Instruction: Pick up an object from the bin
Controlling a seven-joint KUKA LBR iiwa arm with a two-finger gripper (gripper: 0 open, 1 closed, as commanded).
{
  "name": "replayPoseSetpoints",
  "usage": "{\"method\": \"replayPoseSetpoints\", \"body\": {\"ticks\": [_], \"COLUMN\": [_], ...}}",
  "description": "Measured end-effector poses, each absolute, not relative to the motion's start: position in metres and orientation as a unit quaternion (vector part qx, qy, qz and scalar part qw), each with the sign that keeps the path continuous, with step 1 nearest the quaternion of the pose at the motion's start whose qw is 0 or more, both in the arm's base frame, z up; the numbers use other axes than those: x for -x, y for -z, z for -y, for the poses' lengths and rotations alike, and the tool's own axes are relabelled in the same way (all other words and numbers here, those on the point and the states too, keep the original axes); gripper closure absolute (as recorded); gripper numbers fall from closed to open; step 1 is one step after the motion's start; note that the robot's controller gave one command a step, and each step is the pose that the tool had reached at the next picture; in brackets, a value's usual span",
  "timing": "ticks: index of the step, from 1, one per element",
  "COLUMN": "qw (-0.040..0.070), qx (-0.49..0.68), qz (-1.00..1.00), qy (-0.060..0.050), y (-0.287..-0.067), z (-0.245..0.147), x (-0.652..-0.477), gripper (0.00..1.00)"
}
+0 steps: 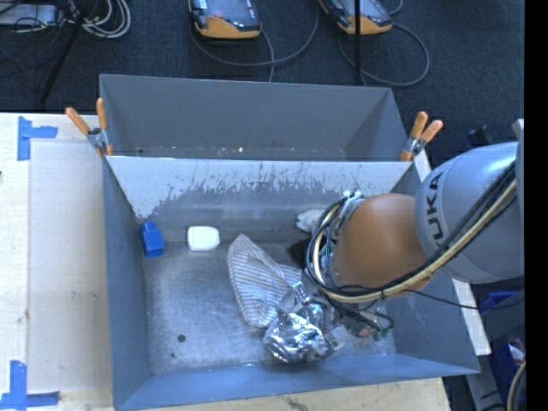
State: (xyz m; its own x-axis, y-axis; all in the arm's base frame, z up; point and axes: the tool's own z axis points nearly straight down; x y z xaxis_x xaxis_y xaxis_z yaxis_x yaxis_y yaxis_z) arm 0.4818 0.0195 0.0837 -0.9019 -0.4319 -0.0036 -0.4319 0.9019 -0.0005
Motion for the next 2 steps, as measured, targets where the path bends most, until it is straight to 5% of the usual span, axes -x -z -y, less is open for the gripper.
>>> {"method": "replayPoseSetpoints", "body": {"ticks": [2], "qw": [-0.002], "qx": [0.221], "qz": [-0.975], "qy": [-0.001], "y": [-0.125], "z": [-0.020], "x": [-0.480], "gripper": [1.00]}}
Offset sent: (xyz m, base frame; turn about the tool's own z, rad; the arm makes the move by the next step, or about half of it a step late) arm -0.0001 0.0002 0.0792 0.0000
